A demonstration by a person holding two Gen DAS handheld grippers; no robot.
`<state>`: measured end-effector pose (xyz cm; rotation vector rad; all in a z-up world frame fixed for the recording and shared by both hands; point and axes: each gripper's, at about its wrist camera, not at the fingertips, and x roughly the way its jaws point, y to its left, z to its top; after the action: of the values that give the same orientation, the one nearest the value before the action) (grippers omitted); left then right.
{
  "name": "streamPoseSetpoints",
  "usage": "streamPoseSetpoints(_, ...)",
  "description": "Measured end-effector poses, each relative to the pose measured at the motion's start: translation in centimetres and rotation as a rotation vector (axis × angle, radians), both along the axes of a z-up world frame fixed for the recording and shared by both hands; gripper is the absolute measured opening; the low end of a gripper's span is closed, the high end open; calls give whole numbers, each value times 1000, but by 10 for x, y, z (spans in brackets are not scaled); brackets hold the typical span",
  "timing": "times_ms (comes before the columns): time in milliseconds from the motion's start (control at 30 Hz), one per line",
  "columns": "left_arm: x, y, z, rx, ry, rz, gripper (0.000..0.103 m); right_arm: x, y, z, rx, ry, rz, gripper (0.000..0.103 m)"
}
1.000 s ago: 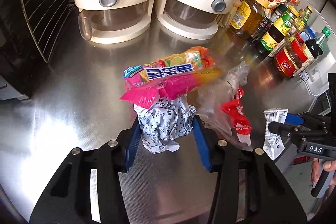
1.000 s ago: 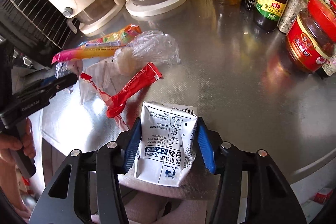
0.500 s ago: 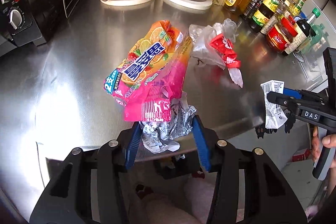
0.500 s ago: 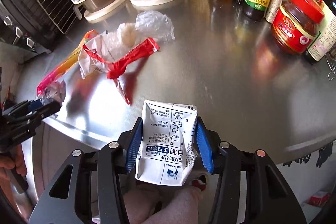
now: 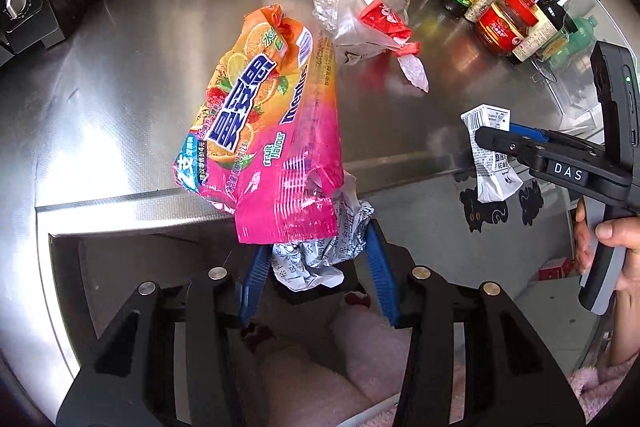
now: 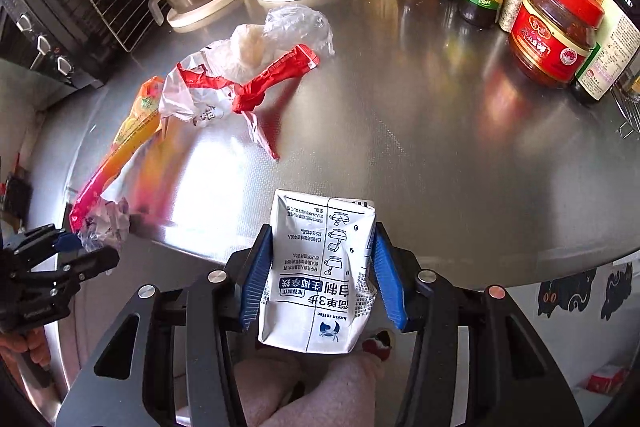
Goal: Collect trash
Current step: 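Lift the paper and carton off the counter and carry them down to the bin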
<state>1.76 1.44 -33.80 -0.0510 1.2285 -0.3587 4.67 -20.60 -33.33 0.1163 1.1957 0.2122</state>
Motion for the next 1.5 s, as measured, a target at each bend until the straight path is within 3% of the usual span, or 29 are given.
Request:
streamPoseSetpoints(600,-16,-7,-16,14,59,-54,44,-24,-1,-8,24,18,13,50)
streamPoseSetpoints(1500,-21,-10,-68,18,170,-59,44,-55,-6,-21,58,45,-7,50)
